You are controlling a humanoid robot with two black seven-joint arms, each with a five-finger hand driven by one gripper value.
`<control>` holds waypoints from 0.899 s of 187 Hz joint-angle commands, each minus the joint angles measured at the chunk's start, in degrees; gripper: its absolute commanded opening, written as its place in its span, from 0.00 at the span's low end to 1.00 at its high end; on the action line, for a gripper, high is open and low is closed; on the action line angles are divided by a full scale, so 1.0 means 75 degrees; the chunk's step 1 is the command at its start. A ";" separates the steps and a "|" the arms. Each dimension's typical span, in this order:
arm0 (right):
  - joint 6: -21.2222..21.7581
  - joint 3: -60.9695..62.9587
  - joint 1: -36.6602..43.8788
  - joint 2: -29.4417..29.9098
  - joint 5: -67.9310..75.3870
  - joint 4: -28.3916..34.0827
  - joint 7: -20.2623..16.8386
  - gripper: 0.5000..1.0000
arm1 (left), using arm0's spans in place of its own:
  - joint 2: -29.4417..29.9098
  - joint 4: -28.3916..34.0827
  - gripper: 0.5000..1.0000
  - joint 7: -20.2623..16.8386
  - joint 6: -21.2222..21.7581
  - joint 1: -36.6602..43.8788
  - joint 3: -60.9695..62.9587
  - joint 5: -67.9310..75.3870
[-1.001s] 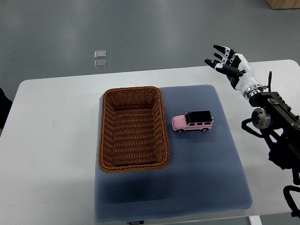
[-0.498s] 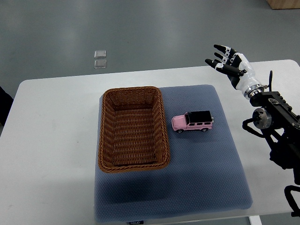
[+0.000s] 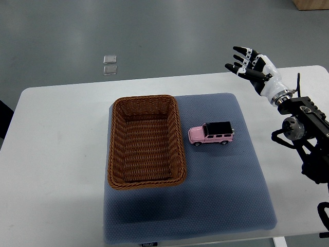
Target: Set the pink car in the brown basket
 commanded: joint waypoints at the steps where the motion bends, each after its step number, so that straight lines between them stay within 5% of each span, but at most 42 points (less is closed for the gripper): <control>1: 0.0134 -0.0137 0.0034 -0.0118 -0.0045 0.0025 -0.0001 0.86 | 0.0000 0.0000 1.00 0.0000 0.0000 0.0000 0.0000 0.0001; 72: 0.0193 -0.0734 0.0080 -0.0645 -0.1498 0.0506 0.0421 0.86 | 0.0000 0.0000 1.00 0.0000 0.0000 0.0000 0.0000 0.0001; 168: 0.0228 -0.2844 -0.0025 -0.1828 -0.5095 0.1315 0.2436 0.85 | 0.0000 -0.0036 1.00 0.0000 0.0000 0.0000 0.0000 0.0001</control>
